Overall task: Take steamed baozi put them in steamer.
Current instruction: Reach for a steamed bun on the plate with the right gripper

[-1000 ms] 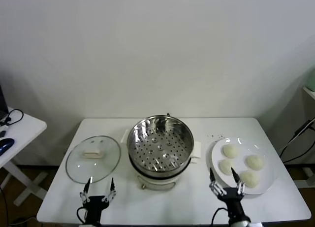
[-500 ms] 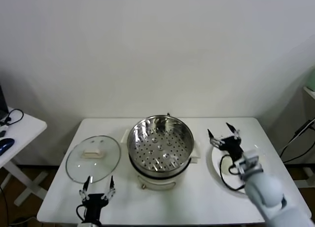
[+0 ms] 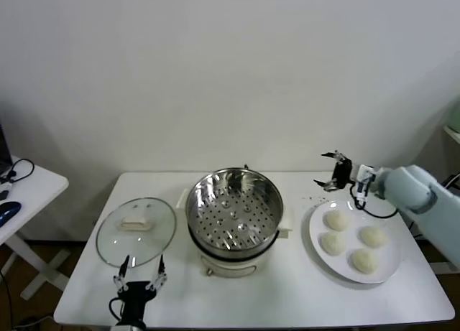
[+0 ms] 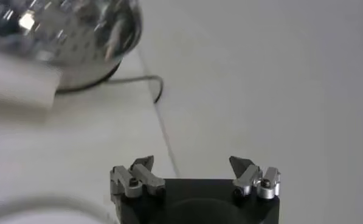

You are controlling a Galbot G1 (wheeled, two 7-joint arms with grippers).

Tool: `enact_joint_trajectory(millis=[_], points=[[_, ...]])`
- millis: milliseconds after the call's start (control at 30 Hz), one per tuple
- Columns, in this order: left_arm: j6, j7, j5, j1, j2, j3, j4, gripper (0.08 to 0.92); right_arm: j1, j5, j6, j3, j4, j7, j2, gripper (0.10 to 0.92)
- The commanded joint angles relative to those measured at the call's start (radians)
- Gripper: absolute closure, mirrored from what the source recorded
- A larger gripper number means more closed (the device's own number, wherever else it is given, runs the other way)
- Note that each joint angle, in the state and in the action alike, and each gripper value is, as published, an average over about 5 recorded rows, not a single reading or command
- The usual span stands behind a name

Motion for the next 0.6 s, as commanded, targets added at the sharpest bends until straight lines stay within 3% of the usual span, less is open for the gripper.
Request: enact_joint_trajectory(millis=[33,300,600], points=[[-0.002,0.000,-0.002,-0.004,0.002,-0.001,0.006,0.177,0.670,-0.078,0.238,-0.693,-0.319,-0.456,-0.005,0.203],[-0.004,0.001,-0.012,-0.004,0.006,-0.004,0.007,0.177,0.876,0.169,0.191,-1.071,-0.456,-0.546,0.215,0.203],[0.000,0.003,-0.027,-0.007,0.005,-0.010,-0.003,0.177,0.763,0.193,0.159,-1.103,-0.555,-0.536,0.311,0.203]])
